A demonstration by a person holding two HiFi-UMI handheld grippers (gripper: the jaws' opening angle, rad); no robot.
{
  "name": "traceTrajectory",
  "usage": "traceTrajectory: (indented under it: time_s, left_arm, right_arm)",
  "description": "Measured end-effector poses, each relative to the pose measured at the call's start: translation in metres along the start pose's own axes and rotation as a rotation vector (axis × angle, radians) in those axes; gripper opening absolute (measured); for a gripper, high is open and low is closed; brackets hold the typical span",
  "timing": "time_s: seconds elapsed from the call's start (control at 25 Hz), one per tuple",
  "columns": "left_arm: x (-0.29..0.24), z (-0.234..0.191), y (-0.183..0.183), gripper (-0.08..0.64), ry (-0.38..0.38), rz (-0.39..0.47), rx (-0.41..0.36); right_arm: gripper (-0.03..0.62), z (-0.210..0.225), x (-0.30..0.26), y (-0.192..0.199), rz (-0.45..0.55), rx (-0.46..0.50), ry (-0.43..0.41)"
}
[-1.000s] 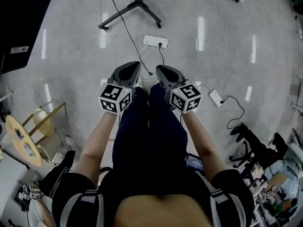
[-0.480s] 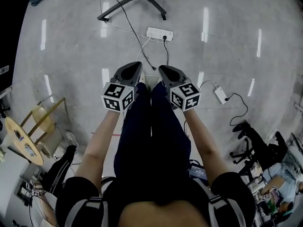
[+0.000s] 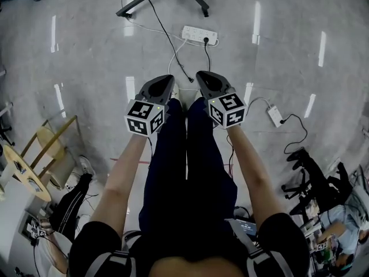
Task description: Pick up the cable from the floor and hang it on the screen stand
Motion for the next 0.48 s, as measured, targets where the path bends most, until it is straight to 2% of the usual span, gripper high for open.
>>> traceTrajectory:
  time_s: [0.12,0.32,0.48]
  left_arm:
    - [-0.013,-0.003,0.013,0.008,-0.007,-0.010,-0.004]
    - [-0.040,-0.007,0.035,0.008,0.016,-0.017,-0.013]
    - [-0.066,-0.011,0.052,0.008,0.038,-0.039,-0.027]
  right_arm:
    - [0.025,0.014,-0.010,0.010,-0.012,-0.005,-0.009]
    - [0.025,0.042,-0.029,0.037,-0.014,-0.106,0.010]
    - [0.025,0.062,-0.045,0.056,-0.022,-0.143,0.030]
Point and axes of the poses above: the fingertips, and each gripper's own axes: x backward along the fingers, z to its right, y out of its underside, the point moved 5 cm from there along x, backward along the fingers, and after that the axes turned 7 degrees about -x, right-handed, at the moved point
